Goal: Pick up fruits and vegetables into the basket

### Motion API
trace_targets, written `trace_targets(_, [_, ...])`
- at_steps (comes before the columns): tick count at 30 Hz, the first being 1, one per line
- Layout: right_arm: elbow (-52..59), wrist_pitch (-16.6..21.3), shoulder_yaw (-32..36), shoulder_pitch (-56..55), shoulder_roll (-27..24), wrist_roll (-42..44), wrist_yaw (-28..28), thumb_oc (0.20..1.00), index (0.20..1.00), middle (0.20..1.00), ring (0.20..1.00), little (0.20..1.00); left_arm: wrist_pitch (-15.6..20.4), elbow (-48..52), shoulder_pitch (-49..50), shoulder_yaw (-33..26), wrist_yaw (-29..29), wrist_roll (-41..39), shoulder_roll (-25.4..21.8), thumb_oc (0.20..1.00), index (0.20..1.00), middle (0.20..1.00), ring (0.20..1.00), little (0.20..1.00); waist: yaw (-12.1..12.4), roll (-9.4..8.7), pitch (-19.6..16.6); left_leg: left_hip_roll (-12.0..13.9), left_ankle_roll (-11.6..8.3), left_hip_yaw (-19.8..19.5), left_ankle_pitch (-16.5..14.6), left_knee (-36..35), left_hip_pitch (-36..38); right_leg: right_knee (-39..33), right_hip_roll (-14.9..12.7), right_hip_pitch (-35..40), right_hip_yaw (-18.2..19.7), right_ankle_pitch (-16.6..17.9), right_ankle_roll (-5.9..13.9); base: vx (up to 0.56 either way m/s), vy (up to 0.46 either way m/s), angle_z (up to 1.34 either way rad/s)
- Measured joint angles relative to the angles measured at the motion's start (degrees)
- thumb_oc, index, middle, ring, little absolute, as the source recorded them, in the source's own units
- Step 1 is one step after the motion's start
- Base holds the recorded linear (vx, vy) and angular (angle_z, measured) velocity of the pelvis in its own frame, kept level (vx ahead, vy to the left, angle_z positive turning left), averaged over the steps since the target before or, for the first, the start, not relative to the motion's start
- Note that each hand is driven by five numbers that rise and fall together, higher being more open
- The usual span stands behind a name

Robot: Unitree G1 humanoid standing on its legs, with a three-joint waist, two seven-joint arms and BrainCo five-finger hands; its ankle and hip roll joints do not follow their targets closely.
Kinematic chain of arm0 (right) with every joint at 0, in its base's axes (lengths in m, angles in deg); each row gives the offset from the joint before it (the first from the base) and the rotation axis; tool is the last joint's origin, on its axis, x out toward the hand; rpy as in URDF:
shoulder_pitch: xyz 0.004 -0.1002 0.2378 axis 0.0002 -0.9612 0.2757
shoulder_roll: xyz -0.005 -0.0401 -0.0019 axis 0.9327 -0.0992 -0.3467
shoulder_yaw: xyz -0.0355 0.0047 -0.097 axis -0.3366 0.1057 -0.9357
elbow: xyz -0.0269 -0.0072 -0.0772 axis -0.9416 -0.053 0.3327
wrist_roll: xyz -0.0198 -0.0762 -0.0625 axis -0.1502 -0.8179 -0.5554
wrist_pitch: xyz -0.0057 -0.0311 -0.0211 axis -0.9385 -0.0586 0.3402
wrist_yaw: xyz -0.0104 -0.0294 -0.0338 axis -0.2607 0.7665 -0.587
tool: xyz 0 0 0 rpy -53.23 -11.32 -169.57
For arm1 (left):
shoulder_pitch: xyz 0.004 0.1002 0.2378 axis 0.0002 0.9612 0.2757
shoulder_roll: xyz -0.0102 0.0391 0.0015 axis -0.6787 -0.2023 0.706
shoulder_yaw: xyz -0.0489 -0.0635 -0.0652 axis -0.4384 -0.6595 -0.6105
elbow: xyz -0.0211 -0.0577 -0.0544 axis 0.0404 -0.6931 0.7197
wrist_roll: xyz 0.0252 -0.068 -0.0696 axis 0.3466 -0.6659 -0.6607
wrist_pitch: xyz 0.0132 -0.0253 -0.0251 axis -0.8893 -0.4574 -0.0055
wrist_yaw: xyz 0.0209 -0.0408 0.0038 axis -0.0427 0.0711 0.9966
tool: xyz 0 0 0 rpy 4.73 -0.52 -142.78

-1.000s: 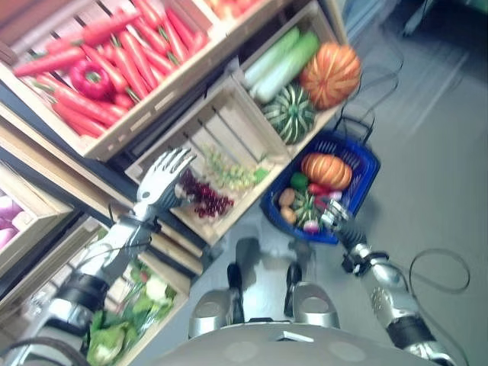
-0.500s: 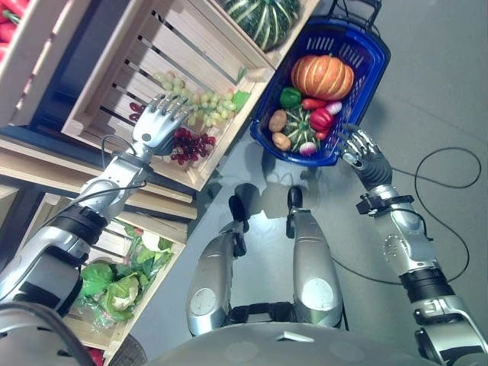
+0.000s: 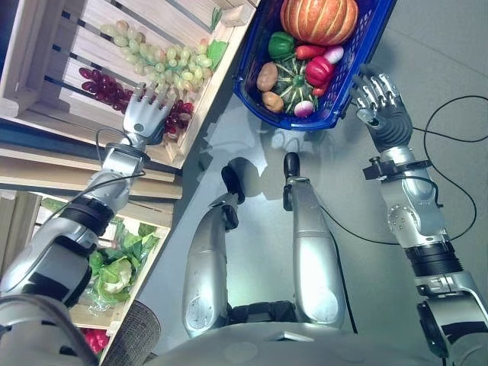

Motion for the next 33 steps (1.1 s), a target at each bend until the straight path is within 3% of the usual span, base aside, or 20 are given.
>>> trace_targets(4, [2.92,1.05,0.11,0.26,-0.98,0.01,0.41,1.000,1.000,1.000,1.000,1.000,-5.31,-3.02,-3.19,0.02,0.02,1.60,0.42,1.000,1.000,1.000,1.000,1.000,-0.29,-0.01,0.01,0.28,0.09,0.23,-0.35,2.29,-3.70,1.98,0.03,-3.78,0.43,-0.31,-0.31,0.03,0.018,-0.02])
trace_targets(9, [3.70,1.60,0.71,1.11,-1.51,0.00,1.21,1.000,1.000,1.000,1.000,1.000,-8.69,-5.36,-4.70,0.00,1.21,1.57,0.64,1.000,1.000,1.000,1.000,1.000,-0.32,-0.01,0.02,1.05,0.36,0.24,-1.36,5.39,-6.82,3.85,0.37,-6.63,0.95,-0.54,-0.46,0.03,0.018,-0.04])
trace_targets(21, [4.38,2.60,2.31,4.03,-2.20,-0.06,2.68,1.000,1.000,1.000,1.000,1.000,-12.49,-12.24,-6.06,0.00,1.37,-0.29,3.32,1.000,1.000,1.000,1.000,1.000,-0.92,-0.09,0.06,2.10,0.85,0.14,-4.43,13.98,-15.72,9.55,0.81,-14.78,2.40,-1.40,-0.39,0.02,0.009,-0.03])
trace_targets(27, [4.49,2.59,2.29,4.90,-2.20,-0.02,3.69,1.000,1.000,1.000,1.000,1.000,-15.11,-15.06,-7.69,0.00,-1.62,-1.43,4.62,1.000,1.000,1.000,1.000,1.000,-0.96,-0.09,0.06,2.07,0.53,-0.22,-5.10,15.10,-17.42,10.42,0.81,-16.50,2.89,-1.44,-0.34,0.00,0.002,-0.02])
trace_targets(33, [4.49,2.59,2.30,6.41,-2.59,-0.02,4.63,1.000,1.000,1.000,1.000,1.000,-17.74,-16.75,-8.36,0.02,-0.02,-2.60,5.24,1.000,1.000,1.000,1.000,1.000,-1.45,-0.10,0.06,2.07,0.56,-0.50,-5.08,15.34,-19.17,10.39,1.06,-18.20,2.97,-1.42,-0.34,0.00,0.004,-0.02])
